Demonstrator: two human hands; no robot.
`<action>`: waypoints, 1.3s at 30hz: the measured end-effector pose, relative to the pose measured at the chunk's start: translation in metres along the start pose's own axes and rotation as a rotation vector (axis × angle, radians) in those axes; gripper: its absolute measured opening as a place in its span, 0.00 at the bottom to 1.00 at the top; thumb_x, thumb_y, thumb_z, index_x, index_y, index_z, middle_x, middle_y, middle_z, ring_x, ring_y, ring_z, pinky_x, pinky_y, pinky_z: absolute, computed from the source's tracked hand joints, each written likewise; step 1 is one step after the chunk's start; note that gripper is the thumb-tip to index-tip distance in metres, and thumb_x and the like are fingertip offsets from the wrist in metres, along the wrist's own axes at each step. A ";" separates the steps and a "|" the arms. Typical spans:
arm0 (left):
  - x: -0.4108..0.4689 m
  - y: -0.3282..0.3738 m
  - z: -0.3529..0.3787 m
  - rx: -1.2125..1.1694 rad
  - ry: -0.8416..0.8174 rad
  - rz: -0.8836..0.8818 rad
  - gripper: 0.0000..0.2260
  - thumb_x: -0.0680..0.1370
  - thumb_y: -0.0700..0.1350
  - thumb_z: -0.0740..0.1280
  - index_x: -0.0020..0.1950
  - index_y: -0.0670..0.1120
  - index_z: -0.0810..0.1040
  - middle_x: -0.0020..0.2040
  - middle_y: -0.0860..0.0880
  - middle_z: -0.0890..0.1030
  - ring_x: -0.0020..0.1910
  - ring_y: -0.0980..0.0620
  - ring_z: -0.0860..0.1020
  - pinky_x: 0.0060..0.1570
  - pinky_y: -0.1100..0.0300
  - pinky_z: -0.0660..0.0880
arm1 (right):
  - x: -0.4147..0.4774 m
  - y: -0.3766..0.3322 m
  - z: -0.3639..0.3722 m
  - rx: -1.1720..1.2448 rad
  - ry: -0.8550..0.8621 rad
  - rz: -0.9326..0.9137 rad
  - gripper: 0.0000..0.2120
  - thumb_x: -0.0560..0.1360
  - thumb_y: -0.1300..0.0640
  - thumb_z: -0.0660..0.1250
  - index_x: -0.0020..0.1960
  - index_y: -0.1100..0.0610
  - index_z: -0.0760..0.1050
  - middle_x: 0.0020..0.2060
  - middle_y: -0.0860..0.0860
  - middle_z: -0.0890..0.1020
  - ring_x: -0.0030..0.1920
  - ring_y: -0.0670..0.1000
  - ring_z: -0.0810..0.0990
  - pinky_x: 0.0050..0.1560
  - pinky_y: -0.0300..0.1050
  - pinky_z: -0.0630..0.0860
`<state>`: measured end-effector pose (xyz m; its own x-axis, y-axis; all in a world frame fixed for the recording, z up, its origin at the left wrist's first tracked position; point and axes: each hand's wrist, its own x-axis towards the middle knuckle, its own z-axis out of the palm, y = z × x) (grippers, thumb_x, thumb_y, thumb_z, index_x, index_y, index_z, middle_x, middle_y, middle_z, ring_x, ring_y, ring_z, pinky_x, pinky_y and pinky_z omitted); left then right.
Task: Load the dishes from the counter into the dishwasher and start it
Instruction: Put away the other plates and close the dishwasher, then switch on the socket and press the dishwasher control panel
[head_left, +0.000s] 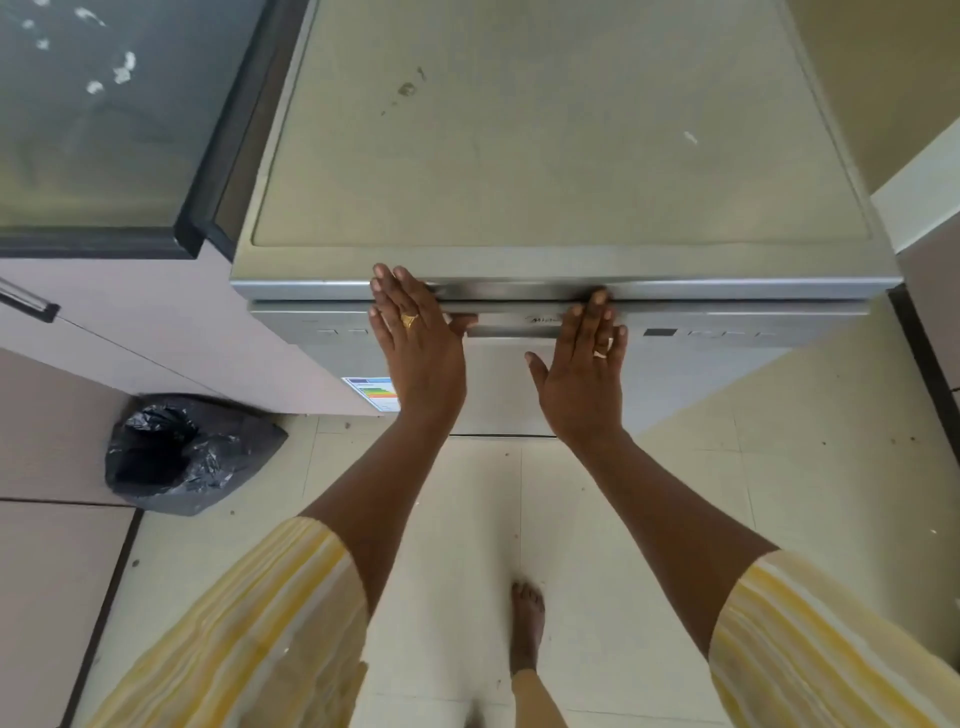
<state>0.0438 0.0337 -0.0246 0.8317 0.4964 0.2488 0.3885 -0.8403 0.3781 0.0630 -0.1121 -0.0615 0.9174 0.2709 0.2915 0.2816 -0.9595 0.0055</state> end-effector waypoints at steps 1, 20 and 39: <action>0.003 -0.006 0.001 0.077 0.040 0.059 0.38 0.74 0.58 0.61 0.72 0.31 0.56 0.71 0.29 0.60 0.71 0.33 0.61 0.69 0.42 0.57 | 0.002 0.004 0.002 -0.031 0.067 -0.031 0.35 0.74 0.44 0.63 0.68 0.69 0.62 0.64 0.67 0.72 0.64 0.66 0.72 0.62 0.62 0.67; 0.041 -0.033 -0.009 0.097 0.251 0.462 0.36 0.58 0.56 0.80 0.59 0.48 0.68 0.57 0.44 0.80 0.58 0.48 0.67 0.58 0.48 0.58 | 0.055 0.018 -0.017 0.060 0.490 -0.200 0.38 0.52 0.63 0.80 0.58 0.59 0.66 0.55 0.52 0.66 0.56 0.53 0.67 0.58 0.49 0.58; 0.046 -0.024 -0.034 0.109 0.061 0.406 0.27 0.57 0.58 0.79 0.50 0.45 0.82 0.53 0.46 0.82 0.47 0.43 0.81 0.50 0.46 0.73 | 0.061 0.002 -0.041 0.018 0.495 -0.112 0.23 0.55 0.69 0.68 0.48 0.59 0.68 0.43 0.55 0.72 0.43 0.55 0.67 0.48 0.49 0.63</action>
<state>0.0594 0.0839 0.0080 0.9019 0.1300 0.4120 0.0770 -0.9867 0.1429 0.1083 -0.1011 -0.0039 0.6391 0.2985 0.7088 0.3794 -0.9240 0.0470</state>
